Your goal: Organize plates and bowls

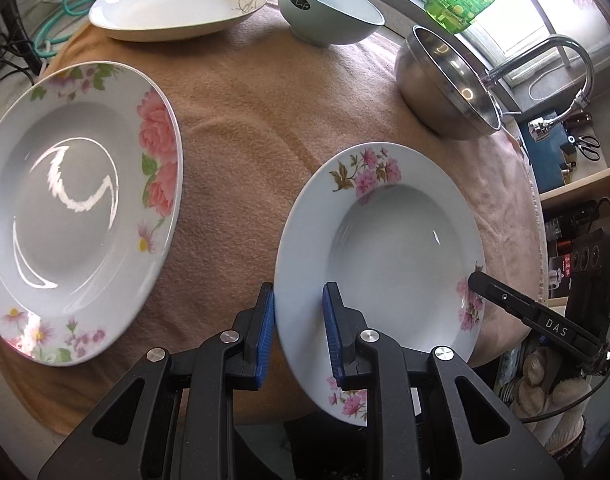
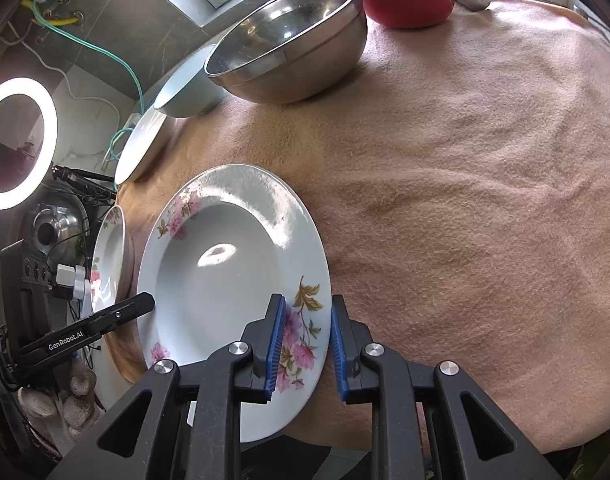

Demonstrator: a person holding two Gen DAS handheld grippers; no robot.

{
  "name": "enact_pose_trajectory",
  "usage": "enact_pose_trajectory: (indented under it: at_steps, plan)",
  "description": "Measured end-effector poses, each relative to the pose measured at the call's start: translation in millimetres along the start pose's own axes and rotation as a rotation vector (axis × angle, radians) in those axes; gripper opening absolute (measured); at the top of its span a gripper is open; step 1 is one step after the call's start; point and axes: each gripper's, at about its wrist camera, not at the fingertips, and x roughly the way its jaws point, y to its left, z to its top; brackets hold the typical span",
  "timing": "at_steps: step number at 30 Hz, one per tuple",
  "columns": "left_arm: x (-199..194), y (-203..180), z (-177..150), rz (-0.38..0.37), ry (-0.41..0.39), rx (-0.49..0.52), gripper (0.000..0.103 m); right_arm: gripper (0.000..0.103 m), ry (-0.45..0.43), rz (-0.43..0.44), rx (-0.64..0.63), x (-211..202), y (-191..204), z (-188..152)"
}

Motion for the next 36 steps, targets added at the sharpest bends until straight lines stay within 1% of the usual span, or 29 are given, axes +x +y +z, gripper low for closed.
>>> enact_pose_trajectory:
  at_steps: [8,20,23,25,29,36]
  plan:
    - [4,-7,0,-0.004,0.003,0.022,0.022,0.020,-0.017,-0.019,0.000,-4,-3,1]
    - [5,-10,0,0.006,0.002,0.043,0.022,0.021,-0.009,-0.032,-0.003,-1,-6,1]
    - [4,-12,0,0.021,-0.006,0.056,0.022,0.021,-0.009,-0.032,-0.002,0,-7,1]
    - [0,-14,0,0.043,-0.028,0.076,0.022,0.021,-0.010,-0.035,-0.001,0,-6,1]
    - [-6,-12,3,0.054,-0.050,0.075,0.022,0.021,-0.049,-0.081,-0.026,-8,-2,2]
    - [-16,-4,3,0.044,-0.069,0.058,0.022,0.021,-0.086,-0.098,-0.015,-23,-6,5]
